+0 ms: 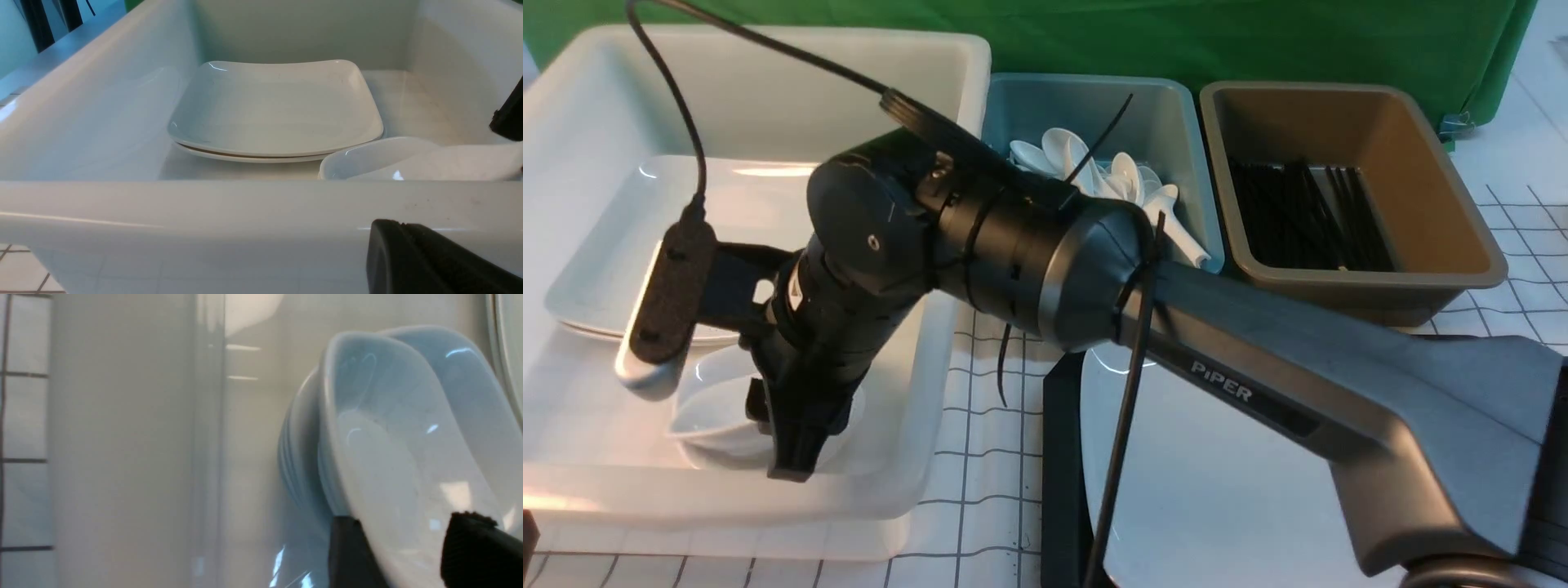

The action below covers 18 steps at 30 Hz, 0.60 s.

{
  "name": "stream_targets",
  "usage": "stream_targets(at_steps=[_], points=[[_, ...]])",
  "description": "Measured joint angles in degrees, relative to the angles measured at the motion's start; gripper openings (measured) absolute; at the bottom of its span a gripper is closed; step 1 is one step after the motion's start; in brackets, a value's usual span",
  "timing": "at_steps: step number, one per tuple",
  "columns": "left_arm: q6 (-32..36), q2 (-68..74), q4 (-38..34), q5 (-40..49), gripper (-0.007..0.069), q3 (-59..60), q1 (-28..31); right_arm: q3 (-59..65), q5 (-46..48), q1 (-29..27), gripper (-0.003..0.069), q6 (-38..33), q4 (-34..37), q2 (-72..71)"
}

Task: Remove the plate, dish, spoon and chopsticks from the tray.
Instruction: Use the right arm to put the small plate into the large storage box on the left, then use the right arm to grab a small plate from the dinner plate

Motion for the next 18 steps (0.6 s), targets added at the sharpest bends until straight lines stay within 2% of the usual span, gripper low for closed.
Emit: stream_targets(at_steps=[4, 9, 12, 13, 15, 17, 18], points=[[0.0, 0.0, 0.0, 0.0, 0.0021, 0.0, 0.0, 0.0, 2.6, 0.1, 0.0412, 2.8, 0.0, -4.0], [0.0, 0.0, 0.0, 0.0, 0.0021, 0.0, 0.0, -0.2, 8.7, 0.1, 0.0395, 9.2, 0.0, -10.3], [0.0, 0.0, 0.0, 0.0, 0.0021, 0.0, 0.0, -0.2, 16.3, 0.1, 0.0272, 11.2, -0.3, -15.1], [0.0, 0.0, 0.0, 0.0, 0.0021, 0.0, 0.0, -0.2, 16.6, 0.1, 0.0197, 11.8, -1.3, -17.1], [0.0, 0.0, 0.0, 0.0, 0.0021, 0.0, 0.0, 0.0, 16.6, 0.1, 0.0097, 13.8, -3.7, -20.0], [-0.1, 0.0, 0.0, 0.0, 0.0021, 0.0, 0.0, 0.0, 16.6, 0.1, 0.0036, 17.3, -8.7, -23.5], [-0.1, 0.0, 0.0, 0.0, 0.0021, 0.0, 0.0, 0.1, 16.6, 0.1, 0.0032, 18.8, -10.9, -25.0]])
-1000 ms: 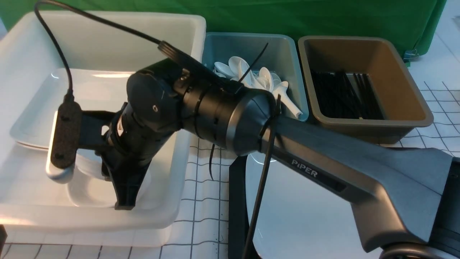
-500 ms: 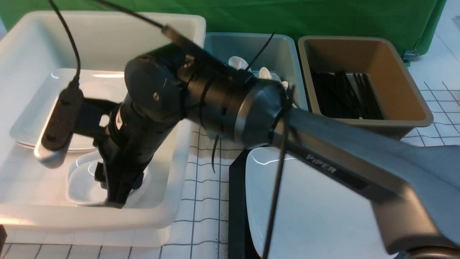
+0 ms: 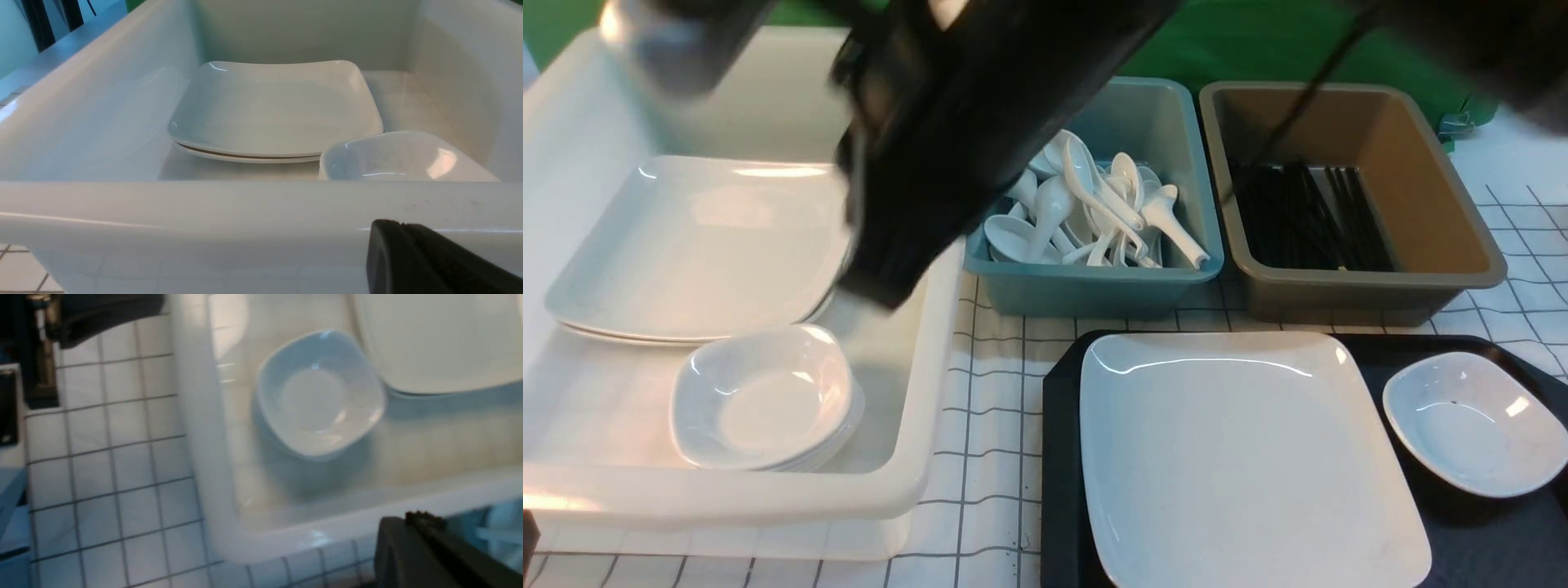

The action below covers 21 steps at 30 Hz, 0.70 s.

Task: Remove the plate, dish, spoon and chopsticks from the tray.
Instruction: Use the right arm to grab a small plate from the dinner plate

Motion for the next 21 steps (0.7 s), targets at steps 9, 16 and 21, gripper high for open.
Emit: stream_targets(at_steps=[9, 16, 21], points=[[-0.1, 0.0, 0.0, 0.0, 0.0021, 0.0, 0.0, 16.6, 0.0, -2.3, 0.003, 11.7, -8.5, -22.3], [-0.1, 0.0, 0.0, 0.0, 0.0021, 0.0, 0.0, 52.2, -0.1, -11.7, 0.003, 19.4, -10.4, -43.8], [0.1, 0.0, 0.0, 0.0, 0.0021, 0.0, 0.0, 76.2, -0.5, -24.5, 0.003, 24.3, -11.4, -52.9]])
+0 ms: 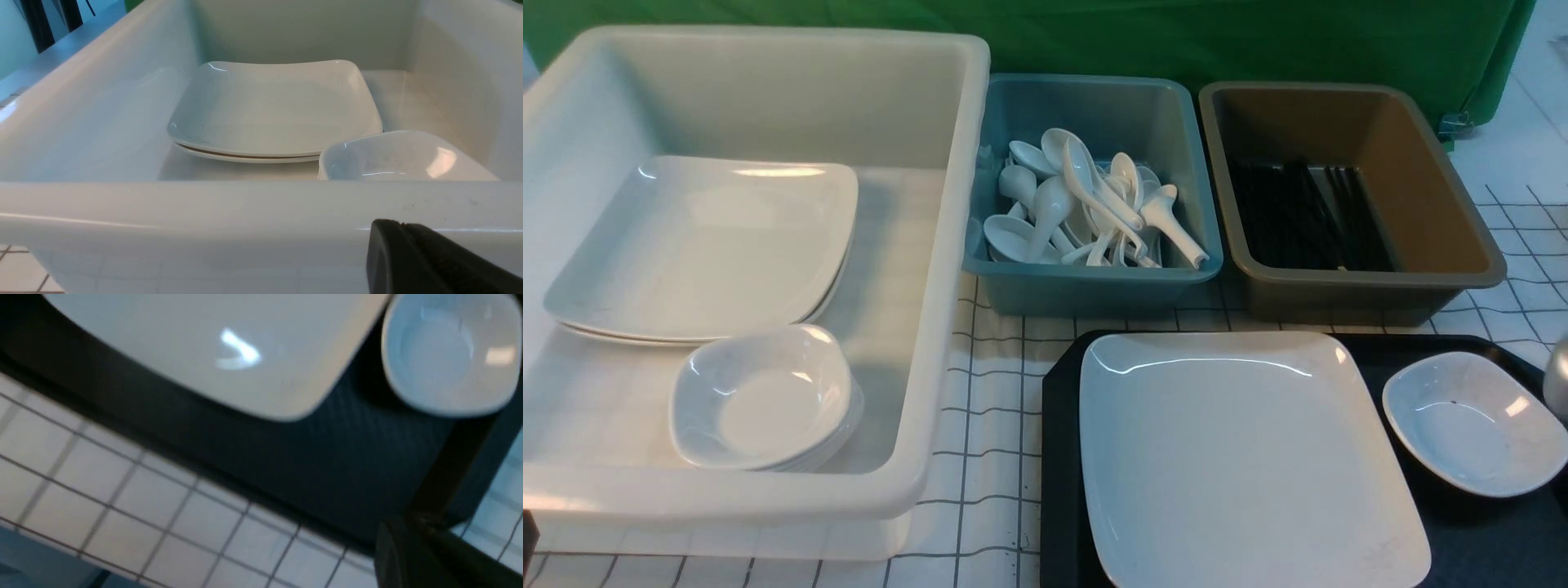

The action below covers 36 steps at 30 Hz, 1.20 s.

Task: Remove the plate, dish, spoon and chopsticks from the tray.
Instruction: Use the right arm to grab a small plate from the dinner plate

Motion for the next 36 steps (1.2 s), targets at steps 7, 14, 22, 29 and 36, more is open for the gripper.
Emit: stream_targets(at_steps=[7, 14, 22, 29, 36], points=[[-0.1, 0.0, 0.0, 0.0, 0.0021, 0.0, 0.0, 11.7, -6.7, -22.2, 0.003, -0.5, 4.2, 7.5], [-0.1, 0.0, 0.0, 0.0, 0.0021, 0.0, 0.0, 5.9, -14.8, -26.4, 0.006, -4.8, 13.4, 20.2], [-0.1, 0.0, 0.0, 0.0, 0.0021, 0.0, 0.0, -2.6, -19.2, -16.1, 0.0459, -8.1, 9.0, 29.6], [-0.1, 0.0, 0.0, 0.0, 0.0021, 0.0, 0.0, -3.2, -22.3, -12.7, 0.0549, -6.2, -1.5, 35.8], [-0.1, 0.0, 0.0, 0.0, 0.0021, 0.0, 0.0, -3.2, -24.4, -12.6, 0.0549, -6.0, -7.0, 40.8]])
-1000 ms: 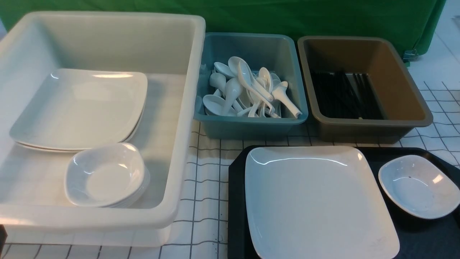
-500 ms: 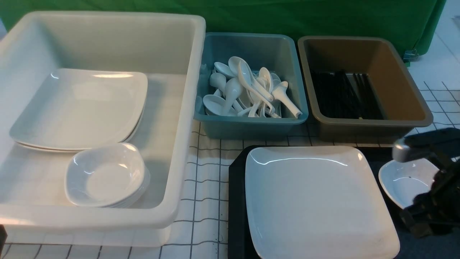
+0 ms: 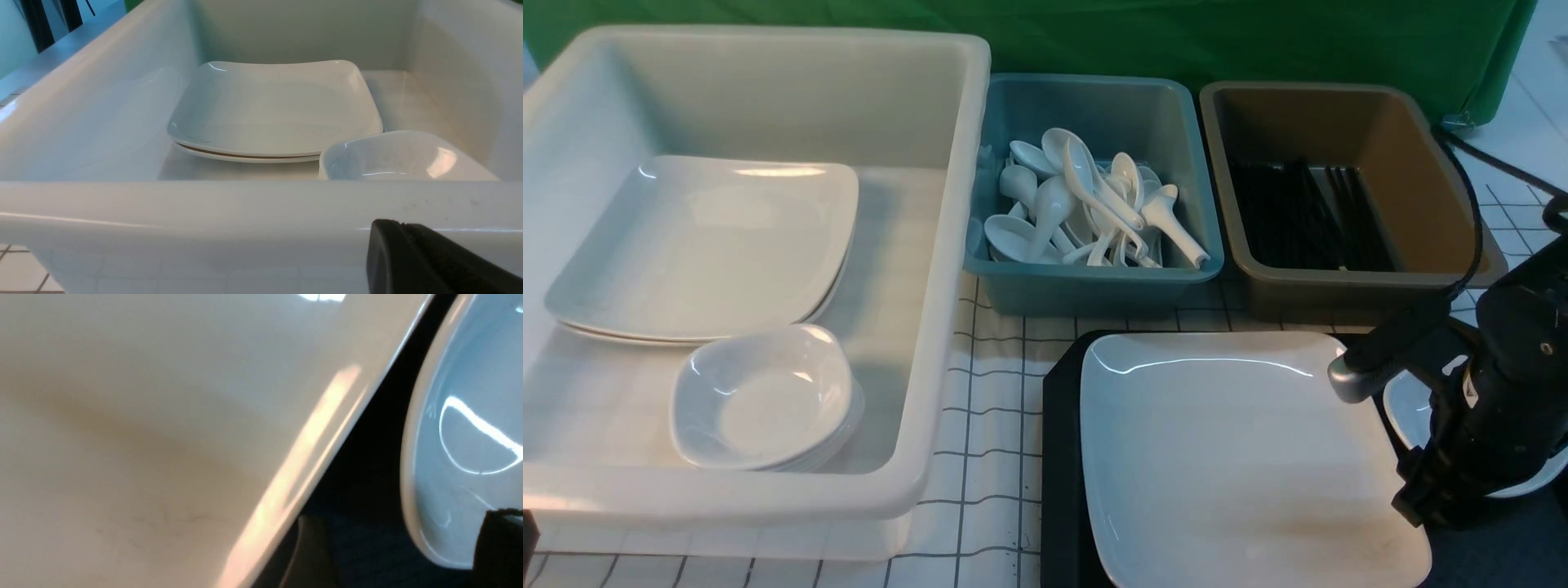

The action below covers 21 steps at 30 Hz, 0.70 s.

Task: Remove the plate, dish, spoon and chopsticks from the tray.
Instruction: Use the right arm to grab a small plate from the dinner plate

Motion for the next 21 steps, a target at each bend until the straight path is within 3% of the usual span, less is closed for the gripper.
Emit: stream_targets(at_steps=[8, 11, 14, 15, 18, 21], points=[[0.1, 0.0, 0.0, 0.0, 0.0021, 0.0, 0.0, -0.3, -0.2, 0.0, 0.0549, 0.0, -6.2, 3.2], [0.1, 0.0, 0.0, 0.0, 0.0021, 0.0, 0.0, -0.3, -0.2, 0.0, 0.051, 0.0, -7.4, 4.4], [0.1, 0.0, 0.0, 0.0, 0.0021, 0.0, 0.0, -0.3, -0.2, 0.0, 0.0429, 0.0, -7.5, 4.6], [0.1, 0.0, 0.0, 0.0, 0.0021, 0.0, 0.0, -0.3, 0.2, 0.0, 0.033, 0.0, -7.6, 4.6], [0.1, 0.0, 0.0, 0.0, 0.0021, 0.0, 0.0, -0.4, 2.0, 0.2, 0.0165, 0.5, -7.4, 4.5], [0.0, 0.0, 0.0, 0.0, 0.0021, 0.0, 0.0, -0.7, 4.0, 0.5, 0.0166, 3.0, -6.5, 4.2]])
